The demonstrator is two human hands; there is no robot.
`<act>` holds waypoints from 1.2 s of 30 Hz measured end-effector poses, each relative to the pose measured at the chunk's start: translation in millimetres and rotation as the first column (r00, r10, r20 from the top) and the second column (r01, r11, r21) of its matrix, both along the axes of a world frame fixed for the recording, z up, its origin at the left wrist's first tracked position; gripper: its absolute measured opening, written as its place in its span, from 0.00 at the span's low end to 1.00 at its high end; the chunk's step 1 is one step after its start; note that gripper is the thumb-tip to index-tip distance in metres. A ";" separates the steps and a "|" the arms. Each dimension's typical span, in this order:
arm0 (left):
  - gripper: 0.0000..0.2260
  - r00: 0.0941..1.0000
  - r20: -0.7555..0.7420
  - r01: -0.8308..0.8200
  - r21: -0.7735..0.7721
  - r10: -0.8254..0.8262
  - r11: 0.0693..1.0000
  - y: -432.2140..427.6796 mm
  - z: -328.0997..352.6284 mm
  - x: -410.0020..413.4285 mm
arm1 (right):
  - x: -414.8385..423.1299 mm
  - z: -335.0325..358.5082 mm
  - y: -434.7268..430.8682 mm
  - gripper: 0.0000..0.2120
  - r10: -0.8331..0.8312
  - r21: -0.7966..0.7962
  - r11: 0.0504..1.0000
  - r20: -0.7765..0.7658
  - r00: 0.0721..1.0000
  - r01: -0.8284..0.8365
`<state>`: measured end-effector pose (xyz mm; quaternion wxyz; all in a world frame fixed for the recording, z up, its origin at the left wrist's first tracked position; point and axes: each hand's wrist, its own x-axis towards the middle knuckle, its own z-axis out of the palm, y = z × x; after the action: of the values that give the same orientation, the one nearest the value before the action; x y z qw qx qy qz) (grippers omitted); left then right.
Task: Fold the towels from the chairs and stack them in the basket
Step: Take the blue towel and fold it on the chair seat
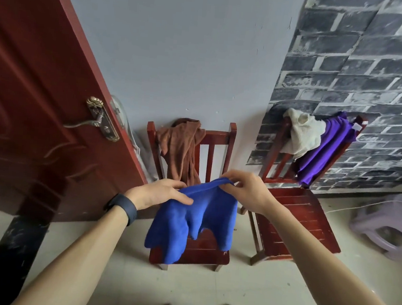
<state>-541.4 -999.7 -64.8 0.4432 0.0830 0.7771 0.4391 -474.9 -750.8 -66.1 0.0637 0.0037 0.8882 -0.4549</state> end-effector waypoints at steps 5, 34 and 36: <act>0.06 0.925 -0.379 -0.045 -0.011 0.038 0.999 -1.7 5.8 -11.4 | 9.6 -19.3 2.3 0.23 0.008 0.079 0.996 0.270 0.963 -0.030; 0.12 0.625 0.462 -0.742 0.101 0.629 0.663 25.8 -76.9 32.1 | 9.7 0.0 49.4 0.14 0.013 -0.613 0.620 0.631 0.776 0.489; 0.09 0.625 0.402 -0.757 0.102 0.669 0.646 11.8 -72.1 19.8 | 13.9 -17.9 62.2 0.12 -0.076 -0.479 0.705 0.682 0.728 0.522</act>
<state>-521.6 -987.9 -136.9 0.3382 -0.2513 0.5945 0.6849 -461.0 -688.6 -84.1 0.2671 0.2834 0.5900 -0.7072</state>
